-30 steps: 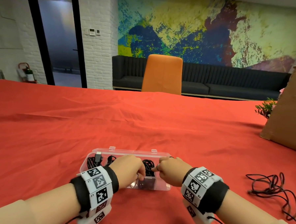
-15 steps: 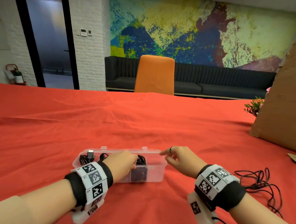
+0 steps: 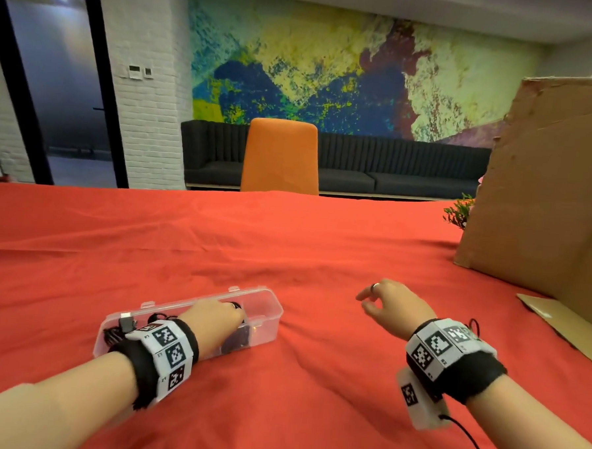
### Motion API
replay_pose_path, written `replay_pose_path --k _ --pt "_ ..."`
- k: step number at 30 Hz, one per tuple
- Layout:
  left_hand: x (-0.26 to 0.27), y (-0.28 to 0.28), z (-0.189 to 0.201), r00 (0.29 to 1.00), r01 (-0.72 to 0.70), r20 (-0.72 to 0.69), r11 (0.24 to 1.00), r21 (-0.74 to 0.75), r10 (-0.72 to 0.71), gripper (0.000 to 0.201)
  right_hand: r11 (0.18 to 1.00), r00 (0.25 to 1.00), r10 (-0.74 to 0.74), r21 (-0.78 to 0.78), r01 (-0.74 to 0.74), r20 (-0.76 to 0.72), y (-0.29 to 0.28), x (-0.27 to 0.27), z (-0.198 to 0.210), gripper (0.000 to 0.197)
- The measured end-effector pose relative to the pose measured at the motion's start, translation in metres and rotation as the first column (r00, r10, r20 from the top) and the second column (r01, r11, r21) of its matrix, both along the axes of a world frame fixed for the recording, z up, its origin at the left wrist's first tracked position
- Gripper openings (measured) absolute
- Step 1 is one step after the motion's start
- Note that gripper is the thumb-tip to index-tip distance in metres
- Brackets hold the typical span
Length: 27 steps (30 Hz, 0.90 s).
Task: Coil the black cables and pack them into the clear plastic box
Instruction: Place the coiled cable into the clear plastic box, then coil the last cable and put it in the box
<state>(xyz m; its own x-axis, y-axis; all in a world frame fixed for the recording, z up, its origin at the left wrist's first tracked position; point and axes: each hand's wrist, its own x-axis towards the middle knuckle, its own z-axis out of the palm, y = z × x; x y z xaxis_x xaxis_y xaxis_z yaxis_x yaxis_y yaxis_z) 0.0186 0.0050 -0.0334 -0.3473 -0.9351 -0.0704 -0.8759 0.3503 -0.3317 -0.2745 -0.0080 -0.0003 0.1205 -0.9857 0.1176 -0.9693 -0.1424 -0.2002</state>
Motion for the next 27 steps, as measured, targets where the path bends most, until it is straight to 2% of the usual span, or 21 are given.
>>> replay_pose_path --k 2,4,7,9,12,15,18,20,22,23,24,25,26,27 --pt "-0.003 -0.003 0.001 0.999 -0.035 0.004 0.999 -0.001 0.035 0.033 0.99 0.992 -0.111 -0.092 0.106 -0.055 -0.003 -0.018 0.01 0.029" --pt "-0.007 -0.005 0.005 0.997 -0.072 0.004 0.997 -0.012 0.072 0.034 0.968 0.966 -0.236 -0.113 0.224 -0.106 -0.006 -0.04 0.022 0.031" --pt "-0.014 -0.007 0.01 0.996 -0.09 0.01 0.996 -0.02 0.09 0.031 0.911 0.886 -0.395 0.016 0.411 -0.244 -0.009 -0.074 0.023 0.049" --pt "-0.017 -0.007 0.01 0.993 -0.112 0.029 0.994 -0.012 0.113 0.031 0.868 0.846 -0.413 0.137 0.478 -0.337 -0.012 -0.095 0.011 0.066" --pt "-0.017 -0.008 0.009 0.986 -0.163 0.027 0.987 -0.007 0.164 0.032 0.861 0.887 -0.317 0.29 0.418 -0.336 -0.011 -0.113 -0.018 0.07" --pt "-0.015 -0.005 0.007 0.982 -0.189 0.007 0.982 0.0 0.189 0.032 0.877 0.933 -0.253 0.347 0.333 -0.255 -0.003 -0.121 -0.033 0.043" --pt "-0.017 0.001 0.006 0.978 -0.207 -0.037 0.978 -0.012 0.206 0.03 0.927 0.96 -0.212 0.273 0.256 -0.182 -0.002 -0.122 -0.025 0.01" --pt "-0.024 0.007 0.011 0.978 -0.191 -0.093 0.98 -0.055 0.185 0.033 0.974 0.98 -0.168 0.135 0.182 -0.107 -0.001 -0.114 -0.008 0.006" --pt "-0.035 0.011 0.018 0.97 -0.116 -0.229 0.986 -0.117 0.087 0.035 0.996 0.994 -0.085 -0.029 0.087 0.065 0.004 -0.095 0.012 0.012" --pt "-0.042 0.015 0.023 0.932 -0.069 -0.361 0.991 -0.115 0.023 0.035 0.995 0.987 -0.011 -0.099 0.027 0.163 0.007 -0.083 0.021 0.017" --pt "-0.052 0.019 0.027 0.845 -0.036 -0.535 0.997 -0.063 -0.003 0.036 0.987 0.961 0.084 -0.152 -0.045 0.265 0.011 -0.069 0.03 0.018" --pt "-0.062 0.024 0.031 0.707 -0.01 -0.707 0.999 0.045 0.039 0.038 0.976 0.912 0.178 -0.184 -0.116 0.369 0.017 -0.054 0.037 0.016" --pt "-0.072 0.028 0.035 0.541 0.028 -0.83 0.983 0.182 0.138 0.042 0.961 0.844 0.263 -0.209 -0.184 0.467 0.023 -0.039 0.043 0.015" --pt "-0.081 0.032 0.039 0.375 0.075 -0.889 0.947 0.313 0.264 0.047 0.945 0.762 0.325 -0.224 -0.238 0.56 0.029 -0.023 0.047 0.014"
